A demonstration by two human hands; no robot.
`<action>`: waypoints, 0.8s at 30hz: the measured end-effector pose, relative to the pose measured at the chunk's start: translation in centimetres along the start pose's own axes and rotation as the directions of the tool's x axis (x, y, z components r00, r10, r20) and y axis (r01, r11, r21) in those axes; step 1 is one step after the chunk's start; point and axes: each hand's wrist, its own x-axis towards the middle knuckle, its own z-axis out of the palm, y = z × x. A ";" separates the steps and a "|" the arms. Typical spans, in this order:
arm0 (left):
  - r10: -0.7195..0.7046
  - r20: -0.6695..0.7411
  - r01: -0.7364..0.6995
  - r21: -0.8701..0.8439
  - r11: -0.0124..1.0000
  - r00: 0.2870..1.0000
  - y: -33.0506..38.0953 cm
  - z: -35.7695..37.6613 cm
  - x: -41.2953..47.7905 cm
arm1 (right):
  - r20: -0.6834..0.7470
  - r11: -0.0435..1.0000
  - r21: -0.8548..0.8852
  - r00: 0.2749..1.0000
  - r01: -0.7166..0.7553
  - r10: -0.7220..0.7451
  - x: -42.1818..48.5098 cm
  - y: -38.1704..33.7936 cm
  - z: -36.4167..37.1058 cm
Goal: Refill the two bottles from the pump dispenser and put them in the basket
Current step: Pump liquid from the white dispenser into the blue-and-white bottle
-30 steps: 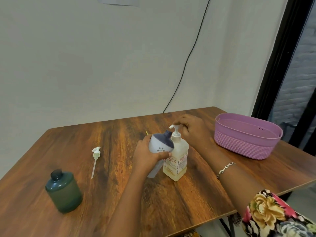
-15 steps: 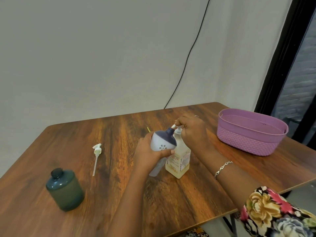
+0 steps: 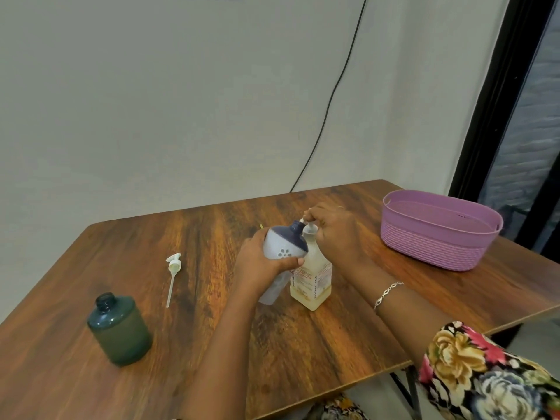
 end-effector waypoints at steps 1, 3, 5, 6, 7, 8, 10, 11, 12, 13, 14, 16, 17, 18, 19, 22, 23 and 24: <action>-0.002 0.007 0.002 0.010 1.000 1.000 0.1 0.0 0.0 | 0.006 0.999 0.037 0.999 -0.038 0.038 0.4 0.0 -0.3; 0.001 0.026 -0.002 0.027 1.000 1.000 0.4 0.0 0.0 | 0.042 0.990 0.095 0.994 -0.101 0.097 1.5 -0.3 -1.4; 0.003 0.035 -0.004 0.024 1.000 0.999 0.6 0.0 -0.1 | 0.158 0.985 0.053 0.976 -0.162 0.152 2.5 -0.9 -2.4; 0.003 0.035 -0.004 0.020 1.000 0.999 0.7 0.0 -0.1 | 0.233 0.982 0.029 0.957 -0.185 0.173 3.1 -1.1 -2.8; 0.002 0.035 -0.003 0.021 1.000 0.999 0.8 0.0 -0.1 | 0.304 0.979 0.025 0.934 -0.203 0.186 3.6 -1.1 -3.2; 0.002 0.037 -0.003 0.022 1.000 0.999 0.8 0.0 0.0 | 0.363 0.975 0.036 0.912 -0.221 0.194 4.1 -1.1 -3.5; 0.002 0.037 -0.002 0.010 1.000 0.999 0.7 -0.1 0.1 | 0.454 0.955 0.076 0.863 -0.286 0.222 5.3 -0.9 -4.1; 0.002 0.035 -0.001 -0.002 1.000 0.999 0.7 -0.1 0.2 | 0.490 0.937 0.100 0.836 -0.335 0.247 5.8 -0.9 -4.2; 0.002 0.033 -0.001 -0.013 1.000 0.999 0.6 -0.2 0.2 | 0.520 0.912 0.120 0.808 -0.392 0.279 6.3 -0.9 -4.3; 0.002 0.031 -0.002 -0.022 1.000 1.000 0.7 -0.3 0.3 | 0.547 0.885 0.130 0.777 -0.446 0.311 6.8 -0.8 -4.3; 0.005 0.029 -0.004 -0.028 1.000 1.000 0.7 -0.3 0.3 | 0.572 0.861 0.133 0.747 -0.491 0.338 7.2 -0.8 -4.3; 0.011 0.027 -0.010 -0.040 0.999 1.000 0.9 -0.4 0.2 | 0.627 0.815 0.136 0.686 -0.563 0.369 7.7 -0.9 -4.2; 0.012 0.029 -0.010 -0.045 0.999 1.000 1.0 -0.4 0.3 | 0.653 0.793 0.139 0.657 -0.593 0.377 7.9 -0.9 -4.1; 0.014 0.032 -0.013 -0.048 0.999 0.999 1.0 -0.5 0.3 | 0.673 0.773 0.139 0.632 -0.618 0.384 8.0 -0.9 -4.0; 0.017 0.036 -0.015 -0.050 0.999 0.999 1.0 -0.5 0.3 | 0.685 0.761 0.136 0.615 -0.634 0.390 8.1 -0.8 -3.9; 0.025 0.044 -0.022 -0.052 0.998 0.999 1.1 -0.7 0.4 | 0.718 0.735 0.101 0.561 -0.670 0.413 8.4 -0.6 -3.9; 0.028 0.048 -0.026 -0.053 0.998 0.998 1.1 -0.8 0.5 | 0.733 0.731 0.083 0.538 -0.677 0.416 8.6 -0.6 -3.9; 0.032 0.053 -0.030 -0.052 0.998 0.998 1.2 -0.8 0.5 | 0.749 0.728 0.067 0.517 -0.682 0.416 8.8 -0.6 -3.9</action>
